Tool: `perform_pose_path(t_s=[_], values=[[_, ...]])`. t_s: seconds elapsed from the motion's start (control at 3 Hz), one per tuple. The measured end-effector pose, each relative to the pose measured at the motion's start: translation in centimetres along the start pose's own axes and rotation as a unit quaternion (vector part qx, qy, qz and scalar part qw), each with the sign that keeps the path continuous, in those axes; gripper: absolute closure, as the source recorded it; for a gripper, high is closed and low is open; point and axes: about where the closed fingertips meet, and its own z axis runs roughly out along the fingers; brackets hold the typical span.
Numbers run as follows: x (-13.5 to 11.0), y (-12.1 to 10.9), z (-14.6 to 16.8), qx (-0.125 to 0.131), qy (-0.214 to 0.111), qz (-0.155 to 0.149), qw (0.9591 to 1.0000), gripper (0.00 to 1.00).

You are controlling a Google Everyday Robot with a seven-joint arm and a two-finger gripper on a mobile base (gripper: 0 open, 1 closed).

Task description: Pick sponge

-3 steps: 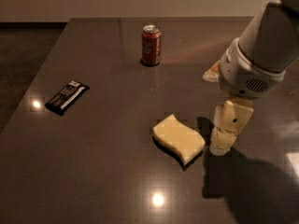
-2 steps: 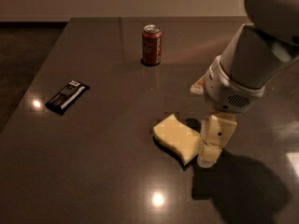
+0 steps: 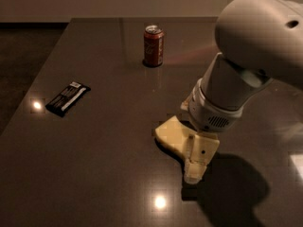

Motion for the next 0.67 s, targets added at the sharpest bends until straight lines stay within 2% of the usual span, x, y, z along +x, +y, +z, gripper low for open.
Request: perform_pose_path(t_s=[0.33, 0.67], values=[[-0.43, 0.23, 1.05, 0.004, 0.003, 0.006, 1.0000, 0.16], [-0.58, 0.02, 1.28, 0.011, 0.009, 0.017, 0.9998, 0.39]])
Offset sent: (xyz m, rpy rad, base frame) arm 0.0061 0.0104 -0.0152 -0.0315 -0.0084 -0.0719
